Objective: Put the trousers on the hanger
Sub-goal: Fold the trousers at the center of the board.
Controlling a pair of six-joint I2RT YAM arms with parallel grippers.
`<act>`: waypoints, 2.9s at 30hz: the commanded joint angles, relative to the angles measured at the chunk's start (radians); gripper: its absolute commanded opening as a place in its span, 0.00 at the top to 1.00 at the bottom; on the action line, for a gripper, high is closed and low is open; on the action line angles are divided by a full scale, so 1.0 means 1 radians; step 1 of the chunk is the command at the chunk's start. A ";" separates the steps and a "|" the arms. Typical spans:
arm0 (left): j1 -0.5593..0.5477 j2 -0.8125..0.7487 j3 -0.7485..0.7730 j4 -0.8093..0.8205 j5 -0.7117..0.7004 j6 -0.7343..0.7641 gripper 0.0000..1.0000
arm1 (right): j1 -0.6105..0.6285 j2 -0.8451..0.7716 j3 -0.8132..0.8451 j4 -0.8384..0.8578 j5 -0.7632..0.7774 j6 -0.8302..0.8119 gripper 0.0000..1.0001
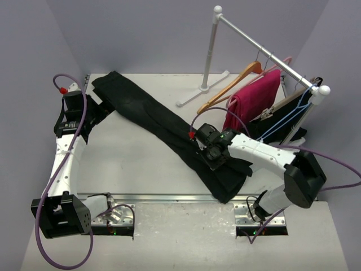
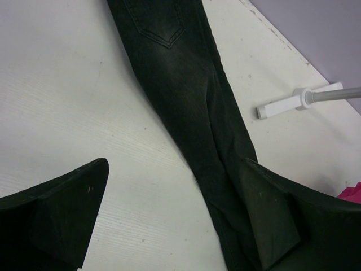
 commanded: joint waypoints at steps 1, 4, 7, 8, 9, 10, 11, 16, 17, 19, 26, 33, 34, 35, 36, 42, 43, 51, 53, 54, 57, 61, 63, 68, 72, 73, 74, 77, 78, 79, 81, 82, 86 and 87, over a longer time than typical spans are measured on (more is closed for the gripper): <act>-0.009 0.001 0.012 0.043 -0.001 0.011 0.00 | 0.055 -0.105 0.040 -0.095 -0.133 -0.006 1.00; -0.009 0.003 0.012 0.043 -0.002 0.009 0.00 | 0.068 -0.152 0.011 -0.104 -0.175 0.001 1.00; -0.009 0.003 0.012 0.043 -0.002 0.007 0.00 | 0.072 -0.144 -0.031 -0.107 -0.196 -0.003 1.00; -0.009 0.003 0.011 0.043 -0.001 0.007 0.00 | 0.073 -0.128 -0.042 -0.111 -0.187 -0.004 1.00; -0.009 0.004 0.011 0.043 -0.002 0.007 0.00 | 0.074 -0.115 -0.066 -0.107 -0.166 -0.001 1.00; -0.008 0.006 0.011 0.043 -0.004 0.007 0.00 | 0.074 -0.100 -0.090 -0.100 -0.150 0.000 0.96; -0.008 0.006 0.010 0.042 -0.006 0.007 0.00 | 0.074 -0.081 -0.103 -0.093 -0.138 0.002 0.82; -0.009 0.033 0.001 0.043 -0.007 -0.054 0.00 | 0.073 -0.063 -0.111 -0.028 -0.040 0.033 0.64; -0.009 0.042 -0.009 0.043 -0.010 -0.068 0.00 | 0.073 -0.062 -0.102 -0.029 -0.036 0.032 0.63; -0.008 0.056 -0.033 0.044 -0.040 -0.151 0.00 | 0.073 -0.066 -0.069 -0.021 -0.030 0.030 0.53; 0.006 0.189 -0.125 0.181 -0.090 -0.329 0.00 | -0.012 -0.101 0.009 0.061 -0.078 0.023 0.39; 0.006 0.512 0.078 0.169 -0.165 -0.373 0.01 | -0.092 0.041 0.003 0.181 -0.116 0.007 0.44; 0.006 0.553 0.081 0.168 -0.162 -0.373 0.01 | -0.093 0.053 -0.004 0.197 -0.115 0.011 0.44; 0.006 0.591 0.143 0.149 -0.163 -0.373 0.01 | -0.098 0.062 -0.014 0.214 -0.106 0.015 0.44; 0.005 0.660 0.173 0.142 -0.165 -0.373 0.01 | -0.107 0.061 -0.032 0.252 -0.101 0.027 0.44; 0.002 0.928 0.432 0.101 -0.127 -0.350 0.06 | -0.125 0.150 -0.033 0.273 -0.056 0.027 0.45; 0.002 0.952 0.454 0.090 -0.127 -0.350 0.08 | -0.125 0.159 -0.034 0.271 -0.060 0.026 0.45; 0.012 1.150 0.690 -0.005 -0.178 -0.340 0.53 | -0.083 0.262 -0.017 0.239 -0.187 -0.046 0.45; 0.020 1.179 0.750 -0.043 -0.208 -0.329 0.73 | -0.066 0.277 -0.015 0.244 -0.239 -0.054 0.45; 0.025 1.189 0.774 -0.061 -0.225 -0.326 0.79 | -0.053 0.277 -0.014 0.247 -0.262 -0.051 0.45; 0.050 1.220 0.870 -0.110 -0.299 -0.283 0.93 | 0.008 0.285 0.001 0.277 -0.313 -0.014 0.45; 0.090 1.299 1.110 -0.227 -0.335 -0.214 0.97 | 0.125 0.317 0.050 0.307 -0.331 0.055 0.44; 0.100 1.321 1.187 -0.259 -0.357 -0.178 0.96 | 0.168 0.336 0.072 0.339 -0.347 0.104 0.44; 0.118 1.285 1.189 -0.246 -0.390 -0.130 0.77 | 0.226 0.342 0.099 0.409 -0.355 0.209 0.41; 0.121 1.199 1.106 -0.234 -0.259 -0.167 0.13 | 0.227 0.289 0.140 0.376 -0.267 0.225 0.41; 0.121 1.171 1.083 -0.228 -0.241 -0.178 0.06 | 0.226 0.276 0.157 0.362 -0.262 0.218 0.41; 0.121 1.142 1.057 -0.222 -0.227 -0.191 0.01 | 0.226 0.262 0.196 0.329 -0.254 0.210 0.40; 0.120 1.007 0.977 -0.188 -0.155 -0.182 0.00 | 0.219 0.255 0.266 0.280 -0.220 0.175 0.40; 0.120 0.940 0.961 -0.195 -0.138 -0.181 0.00 | 0.202 0.257 0.280 0.274 -0.214 0.167 0.39; 0.120 0.879 0.928 -0.197 -0.119 -0.178 0.00 | 0.184 0.263 0.291 0.270 -0.216 0.157 0.39; 0.120 0.755 0.812 -0.180 -0.079 -0.170 0.00 | 0.144 0.289 0.317 0.272 -0.240 0.122 0.40; 0.120 0.678 0.744 -0.165 -0.061 -0.167 0.00 | 0.122 0.309 0.335 0.273 -0.250 0.093 0.42; 0.121 0.390 0.482 -0.069 0.000 -0.148 0.00 | 0.075 0.402 0.447 0.257 -0.337 -0.055 0.47; 0.121 0.261 0.369 -0.026 0.029 -0.135 0.00 | 0.062 0.460 0.497 0.238 -0.362 -0.100 0.47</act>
